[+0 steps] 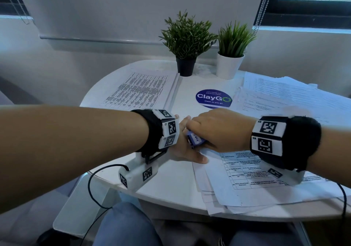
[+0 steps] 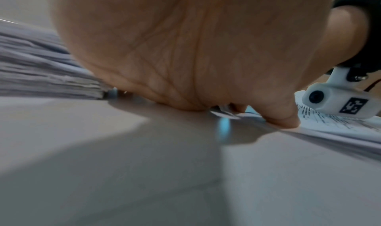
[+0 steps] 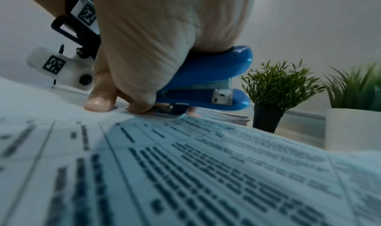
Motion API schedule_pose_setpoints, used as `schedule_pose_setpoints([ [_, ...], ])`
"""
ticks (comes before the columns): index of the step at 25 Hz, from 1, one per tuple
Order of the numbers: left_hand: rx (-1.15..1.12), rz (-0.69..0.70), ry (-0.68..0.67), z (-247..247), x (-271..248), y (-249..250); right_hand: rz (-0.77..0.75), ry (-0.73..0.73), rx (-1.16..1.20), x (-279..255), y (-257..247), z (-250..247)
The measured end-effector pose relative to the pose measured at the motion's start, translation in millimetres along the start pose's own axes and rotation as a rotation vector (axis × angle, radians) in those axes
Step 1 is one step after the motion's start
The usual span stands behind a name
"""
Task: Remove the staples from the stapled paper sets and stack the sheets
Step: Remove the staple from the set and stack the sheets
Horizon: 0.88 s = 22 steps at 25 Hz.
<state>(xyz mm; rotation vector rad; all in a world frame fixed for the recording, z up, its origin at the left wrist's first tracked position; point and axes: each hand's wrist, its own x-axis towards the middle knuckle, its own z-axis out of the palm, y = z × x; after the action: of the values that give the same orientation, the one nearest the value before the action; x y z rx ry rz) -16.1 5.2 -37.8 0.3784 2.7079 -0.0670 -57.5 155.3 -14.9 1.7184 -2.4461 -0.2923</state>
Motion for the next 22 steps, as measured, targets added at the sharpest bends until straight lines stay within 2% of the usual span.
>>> schedule_pose_setpoints([
  [5,-0.081,-0.07,0.058,3,-3,4,-0.178,0.131,-0.114,2,1,3],
  [7,-0.089,-0.067,0.055,6,2,0,-0.18,0.112,-0.079,2,2,2],
  [8,-0.095,-0.06,0.043,5,2,-1,-0.116,0.06,-0.031,3,1,0],
  [11,-0.125,-0.03,-0.01,-1,-1,0,0.266,-0.205,0.265,6,0,-6],
  [12,-0.115,-0.031,-0.006,-2,-1,1,0.337,-0.258,0.337,8,-1,-8],
  [17,-0.086,-0.087,-0.046,3,4,-4,0.494,-0.426,0.434,30,2,-8],
  [22,-0.076,-0.047,-0.071,-3,-1,-2,0.569,-0.513,0.481,39,3,-12],
])
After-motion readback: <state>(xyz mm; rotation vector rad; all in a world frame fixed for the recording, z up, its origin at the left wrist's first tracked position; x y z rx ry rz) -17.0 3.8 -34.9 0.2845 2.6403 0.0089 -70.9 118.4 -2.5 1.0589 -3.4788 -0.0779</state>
